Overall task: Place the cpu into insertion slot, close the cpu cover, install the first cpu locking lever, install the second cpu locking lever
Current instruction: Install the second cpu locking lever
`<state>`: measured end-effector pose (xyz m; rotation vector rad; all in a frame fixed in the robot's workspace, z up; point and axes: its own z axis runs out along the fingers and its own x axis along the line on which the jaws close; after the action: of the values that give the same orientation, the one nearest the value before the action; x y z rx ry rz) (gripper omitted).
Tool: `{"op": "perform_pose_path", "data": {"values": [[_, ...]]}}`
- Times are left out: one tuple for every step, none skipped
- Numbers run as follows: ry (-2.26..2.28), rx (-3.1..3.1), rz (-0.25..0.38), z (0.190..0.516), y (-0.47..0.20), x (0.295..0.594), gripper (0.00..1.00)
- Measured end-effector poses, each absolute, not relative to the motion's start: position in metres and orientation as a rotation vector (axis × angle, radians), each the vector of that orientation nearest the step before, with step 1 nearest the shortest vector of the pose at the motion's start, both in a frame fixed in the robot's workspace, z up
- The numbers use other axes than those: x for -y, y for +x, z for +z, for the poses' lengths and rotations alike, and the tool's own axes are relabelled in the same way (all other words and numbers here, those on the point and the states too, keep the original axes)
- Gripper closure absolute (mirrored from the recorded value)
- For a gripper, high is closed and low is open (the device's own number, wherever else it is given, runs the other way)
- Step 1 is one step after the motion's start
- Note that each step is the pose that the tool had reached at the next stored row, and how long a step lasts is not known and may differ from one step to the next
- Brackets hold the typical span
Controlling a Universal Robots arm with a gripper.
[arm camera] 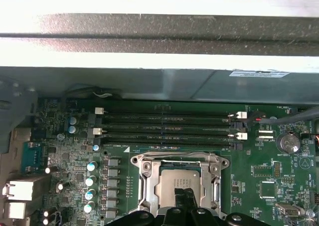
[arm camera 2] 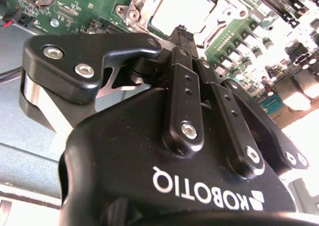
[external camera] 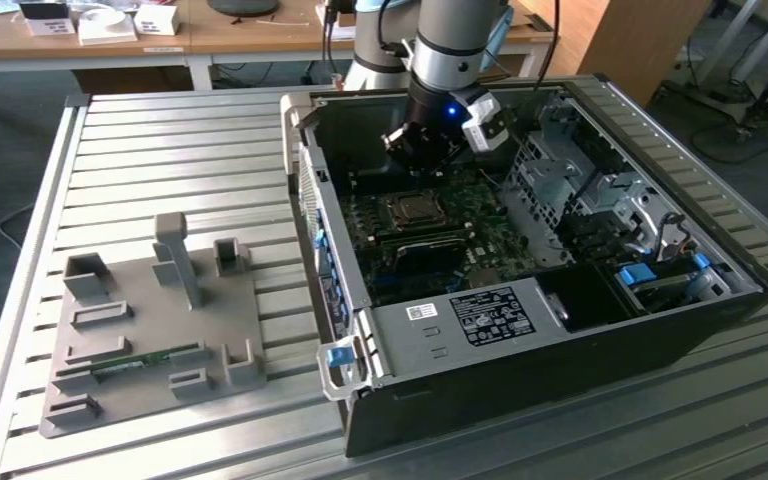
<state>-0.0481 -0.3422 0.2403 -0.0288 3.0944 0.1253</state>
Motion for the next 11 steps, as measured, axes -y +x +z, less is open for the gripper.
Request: {"op": "perform_pose_path", "data": {"values": [[-0.029, -3.094, 0.125, 0.2403, -0.0481, 0.3423, 0.89], [-0.029, -3.095, 0.125, 0.2404, -0.0481, 0.3424, 0.89], [-0.029, -3.095, 0.125, 0.2404, -0.0481, 0.3426, 0.89], [-0.029, -3.095, 0.125, 0.2404, -0.0481, 0.3430, 0.89], [-0.029, -3.094, 0.125, 0.2403, -0.0481, 0.3433, 0.89], [-0.029, -3.094, 0.125, 0.2403, -0.0481, 0.3438, 0.89], [-0.029, -3.094, 0.125, 0.2403, -0.0481, 0.3443, 0.89], [-0.029, -3.094, 0.125, 0.2403, -0.0482, 0.3446, 0.89], [-0.029, -3.094, 0.125, 0.2403, -0.0482, 0.3446, 0.89], [-0.029, -3.094, 0.125, 0.2403, -0.0481, 0.3453, 0.89], [-0.029, -3.094, 0.125, 0.2407, -0.0481, 0.3456, 0.89]]}}
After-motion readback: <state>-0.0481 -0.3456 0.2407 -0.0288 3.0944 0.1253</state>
